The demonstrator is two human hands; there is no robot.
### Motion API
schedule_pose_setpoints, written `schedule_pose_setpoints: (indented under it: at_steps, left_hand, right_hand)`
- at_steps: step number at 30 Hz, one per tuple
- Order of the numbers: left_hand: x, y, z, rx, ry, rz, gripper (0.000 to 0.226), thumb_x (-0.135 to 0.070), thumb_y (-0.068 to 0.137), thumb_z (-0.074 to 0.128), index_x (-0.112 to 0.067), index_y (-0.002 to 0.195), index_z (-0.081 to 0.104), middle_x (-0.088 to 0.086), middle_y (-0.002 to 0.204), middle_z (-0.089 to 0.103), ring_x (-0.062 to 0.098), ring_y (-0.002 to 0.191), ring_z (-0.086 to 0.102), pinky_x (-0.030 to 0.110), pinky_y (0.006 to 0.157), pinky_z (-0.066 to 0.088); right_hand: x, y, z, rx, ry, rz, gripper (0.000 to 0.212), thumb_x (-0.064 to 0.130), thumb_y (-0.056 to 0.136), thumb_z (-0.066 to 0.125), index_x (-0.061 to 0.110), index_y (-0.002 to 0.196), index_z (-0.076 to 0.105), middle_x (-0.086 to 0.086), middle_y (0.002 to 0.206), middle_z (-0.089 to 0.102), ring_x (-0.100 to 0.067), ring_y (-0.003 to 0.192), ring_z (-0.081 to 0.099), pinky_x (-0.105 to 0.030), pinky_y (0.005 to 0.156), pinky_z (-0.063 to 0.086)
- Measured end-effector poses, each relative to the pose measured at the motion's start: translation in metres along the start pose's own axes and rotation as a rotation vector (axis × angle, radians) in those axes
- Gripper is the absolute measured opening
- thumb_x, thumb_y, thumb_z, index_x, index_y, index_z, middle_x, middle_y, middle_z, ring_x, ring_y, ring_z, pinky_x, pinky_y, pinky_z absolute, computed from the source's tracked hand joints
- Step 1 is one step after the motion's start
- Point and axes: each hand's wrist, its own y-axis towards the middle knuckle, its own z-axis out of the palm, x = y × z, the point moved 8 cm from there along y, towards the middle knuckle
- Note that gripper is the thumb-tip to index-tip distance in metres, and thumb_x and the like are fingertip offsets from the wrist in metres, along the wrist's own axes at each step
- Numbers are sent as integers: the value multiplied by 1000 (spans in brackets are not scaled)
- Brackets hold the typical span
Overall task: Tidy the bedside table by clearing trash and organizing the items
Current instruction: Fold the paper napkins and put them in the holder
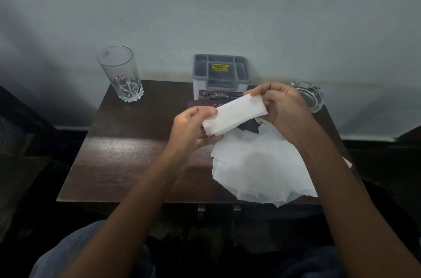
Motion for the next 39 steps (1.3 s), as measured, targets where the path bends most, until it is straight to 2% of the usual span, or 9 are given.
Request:
schedule_pose_setpoints:
  at_steps: [5, 8, 16, 20, 22, 24, 28, 35, 39]
  left_hand:
    - [-9, -2, -4, -67, 141, 174, 21, 10, 81, 59, -10, 85, 63, 5, 91, 63, 14, 79, 66, 32, 64, 61]
    - [-13, 0, -7, -99, 147, 222, 22, 10, 80, 60, -12, 81, 63, 3, 84, 64, 13, 75, 65, 34, 65, 61]
    - [-6, 10, -28, -238, -62, 161, 19, 0, 93, 48, -13, 85, 59, 6, 87, 70, 13, 73, 67, 20, 60, 54]
    - [-1, 11, -28, -250, -83, 91, 24, 0, 94, 42, -14, 83, 59, 3, 84, 71, 12, 72, 65, 22, 61, 50]
    - [1, 11, -26, -242, -95, 63, 25, -1, 94, 42, -14, 83, 60, 4, 85, 71, 13, 73, 66, 23, 62, 50]
    - [2, 9, -25, -238, -103, 41, 24, -1, 94, 42, -13, 85, 61, 4, 84, 71, 13, 74, 66, 24, 65, 51]
    - [3, 8, -24, -234, -118, 3, 25, -1, 94, 40, -12, 86, 61, 3, 84, 71, 13, 72, 65, 24, 65, 50]
    - [3, 6, -22, -219, -121, -26, 25, -3, 94, 40, -12, 86, 61, 3, 84, 70, 13, 72, 64, 24, 67, 49]
    - [4, 6, -20, -209, -112, -36, 25, -3, 94, 40, -12, 85, 60, 2, 83, 69, 13, 72, 63, 25, 68, 49]
  right_hand:
    - [-5, -1, 4, 26, -48, 110, 16, 17, 90, 50, 11, 99, 61, -8, 87, 63, -19, 69, 63, -28, 55, 53]
    - [-4, -6, 6, 39, -276, 76, 24, 0, 82, 63, 7, 104, 58, -7, 85, 64, -16, 56, 64, -27, 53, 55]
    - [49, 7, -27, -385, -183, -137, 29, -16, 77, 59, 5, 96, 53, -18, 83, 62, -9, 41, 61, -21, 49, 56]
    - [87, 41, -48, -618, -399, -251, 32, -14, 74, 56, 6, 100, 58, -24, 97, 64, -9, 41, 62, -20, 46, 55]
    - [96, 52, -44, -661, -537, -287, 34, -10, 73, 54, 4, 103, 61, -24, 97, 65, -21, 56, 68, -31, 56, 59]
    - [97, 61, -31, -638, -685, -324, 36, -7, 72, 54, 3, 105, 61, -24, 97, 65, -38, 77, 68, -47, 71, 58]
    - [77, 73, -2, -528, -872, -341, 35, -7, 77, 54, 5, 109, 59, -22, 97, 64, -40, 85, 64, -52, 73, 56]
    - [39, 79, -2, -451, -704, -192, 44, -3, 75, 66, 5, 117, 57, -3, 73, 57, -36, 80, 67, -50, 79, 56]
    - [41, 69, -15, -435, -627, -182, 48, 3, 72, 71, 9, 118, 58, -8, 85, 67, -31, 86, 68, -47, 81, 56]
